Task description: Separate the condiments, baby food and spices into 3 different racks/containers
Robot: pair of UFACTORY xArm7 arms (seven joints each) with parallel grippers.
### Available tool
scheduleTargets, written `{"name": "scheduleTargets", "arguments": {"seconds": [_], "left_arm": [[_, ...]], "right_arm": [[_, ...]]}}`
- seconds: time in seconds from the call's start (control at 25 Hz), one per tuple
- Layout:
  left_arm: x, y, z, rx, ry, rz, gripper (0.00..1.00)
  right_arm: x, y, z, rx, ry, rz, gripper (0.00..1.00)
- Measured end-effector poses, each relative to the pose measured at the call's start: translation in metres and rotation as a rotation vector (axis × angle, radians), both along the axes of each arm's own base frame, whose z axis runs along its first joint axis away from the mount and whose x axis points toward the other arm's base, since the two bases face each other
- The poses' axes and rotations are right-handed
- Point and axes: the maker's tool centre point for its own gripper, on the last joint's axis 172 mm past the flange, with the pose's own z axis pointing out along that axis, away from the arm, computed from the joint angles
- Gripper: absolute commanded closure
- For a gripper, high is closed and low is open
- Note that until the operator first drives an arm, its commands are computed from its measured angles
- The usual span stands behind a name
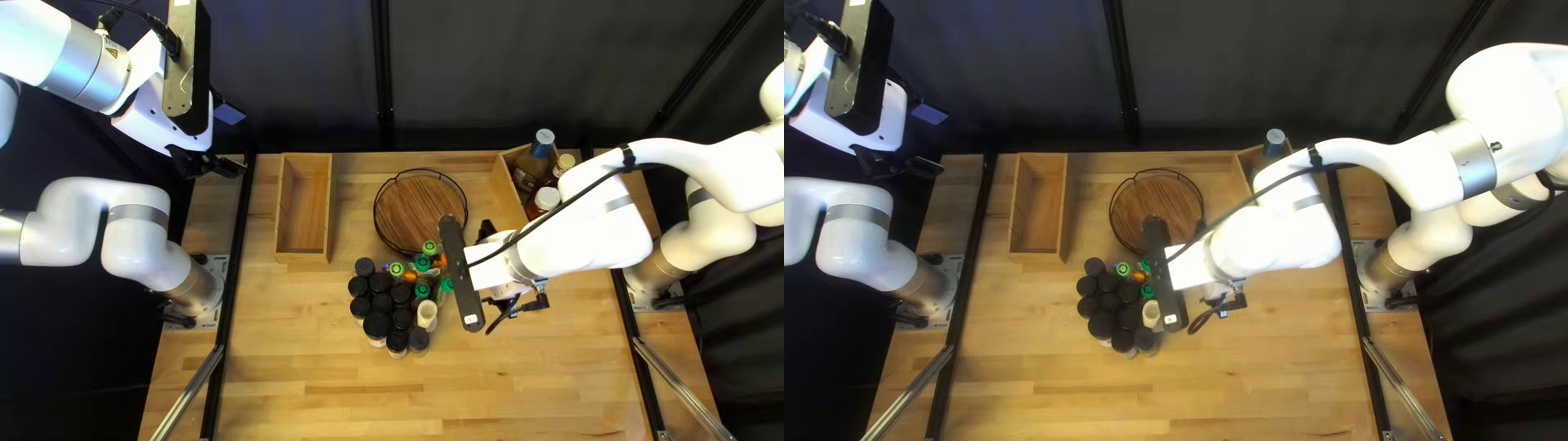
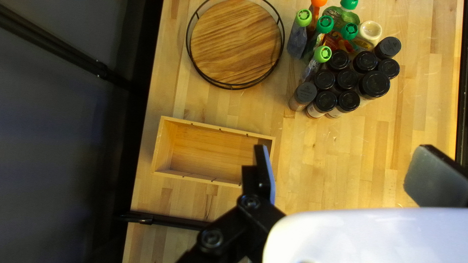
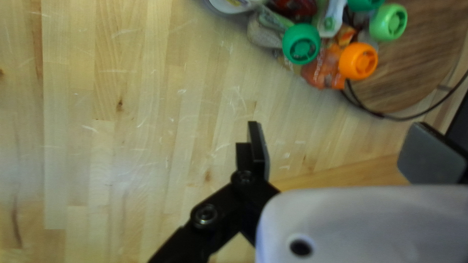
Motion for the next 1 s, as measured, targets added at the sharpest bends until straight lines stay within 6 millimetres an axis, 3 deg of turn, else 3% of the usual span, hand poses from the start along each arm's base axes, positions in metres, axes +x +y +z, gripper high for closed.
{"name": "scheduleTargets", "arguments": {"seconds": [0.2, 0.4, 0.64, 0.76, 1.0], "left_arm": [[0.000, 0.000, 0.000, 0.000, 0.000, 0.000, 0.00], [0.000, 0.000, 0.000, 0.000, 0.000, 0.000, 0.00], [0.000, 0.000, 0.000, 0.000, 0.000, 0.000, 0.00], [0.000, 0.000, 0.000, 0.000, 0.000, 0.000, 0.00], [0.000, 0.000, 0.000, 0.000, 0.000, 0.000, 0.00]], "right_arm": [[0.001, -0.011, -0.003, -0.037, 0.025, 0.090, 0.00], [0.004, -0.041, -0.007, -0.016, 0.038, 0.134, 0.00], [0.016, -0.068, -0.027, 0.040, 0.044, 0.147, 0.00], [0.024, -0.068, -0.029, 0.060, 0.039, 0.152, 0.00], [0.030, -0.034, -0.025, 0.065, 0.004, 0.162, 0.00]]}}
